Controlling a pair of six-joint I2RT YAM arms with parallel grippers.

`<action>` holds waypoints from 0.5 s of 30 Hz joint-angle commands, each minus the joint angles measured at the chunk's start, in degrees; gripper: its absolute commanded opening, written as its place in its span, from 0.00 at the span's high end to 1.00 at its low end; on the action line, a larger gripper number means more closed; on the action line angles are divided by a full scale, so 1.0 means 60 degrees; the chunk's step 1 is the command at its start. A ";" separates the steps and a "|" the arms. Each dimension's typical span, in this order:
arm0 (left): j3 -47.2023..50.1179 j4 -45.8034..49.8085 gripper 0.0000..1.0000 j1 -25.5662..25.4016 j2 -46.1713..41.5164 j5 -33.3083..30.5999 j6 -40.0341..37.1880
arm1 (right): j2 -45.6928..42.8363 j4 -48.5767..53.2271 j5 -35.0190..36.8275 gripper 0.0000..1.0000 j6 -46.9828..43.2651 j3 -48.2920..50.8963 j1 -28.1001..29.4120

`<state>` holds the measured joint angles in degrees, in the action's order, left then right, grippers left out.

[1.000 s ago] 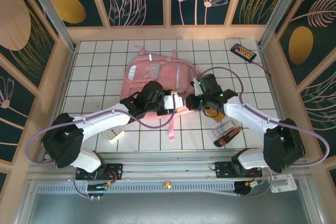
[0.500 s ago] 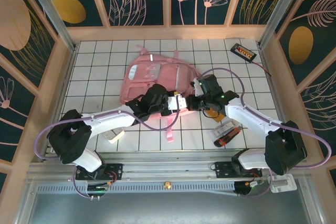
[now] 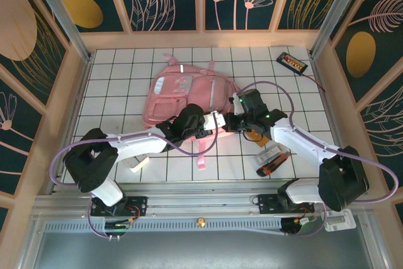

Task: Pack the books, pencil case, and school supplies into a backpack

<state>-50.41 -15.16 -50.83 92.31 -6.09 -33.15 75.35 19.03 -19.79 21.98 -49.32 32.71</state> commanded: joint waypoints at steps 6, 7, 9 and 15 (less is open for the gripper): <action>0.1202 -0.0067 1.00 0.0211 -0.1420 -0.0929 -0.0458 | -0.0305 0.0656 0.0121 1.00 -0.0411 -0.0097 -0.0623; 0.1323 0.0043 1.00 0.0254 -0.1638 -0.0856 -0.0555 | -0.0246 0.0824 0.0335 1.00 -0.0509 -0.0114 -0.0776; 0.1478 0.0309 1.00 0.0332 -0.2003 -0.0573 -0.0779 | -0.0064 0.1084 0.0816 1.00 -0.0650 -0.0240 -0.1004; 0.2105 0.0479 1.00 0.0444 -0.2792 -0.0007 -0.1293 | 0.0560 0.0850 0.1091 1.00 -0.0773 -0.0697 -0.1485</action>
<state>-39.11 -13.80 -49.58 78.41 -4.29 -39.05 76.86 21.82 -19.18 18.28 -51.33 26.15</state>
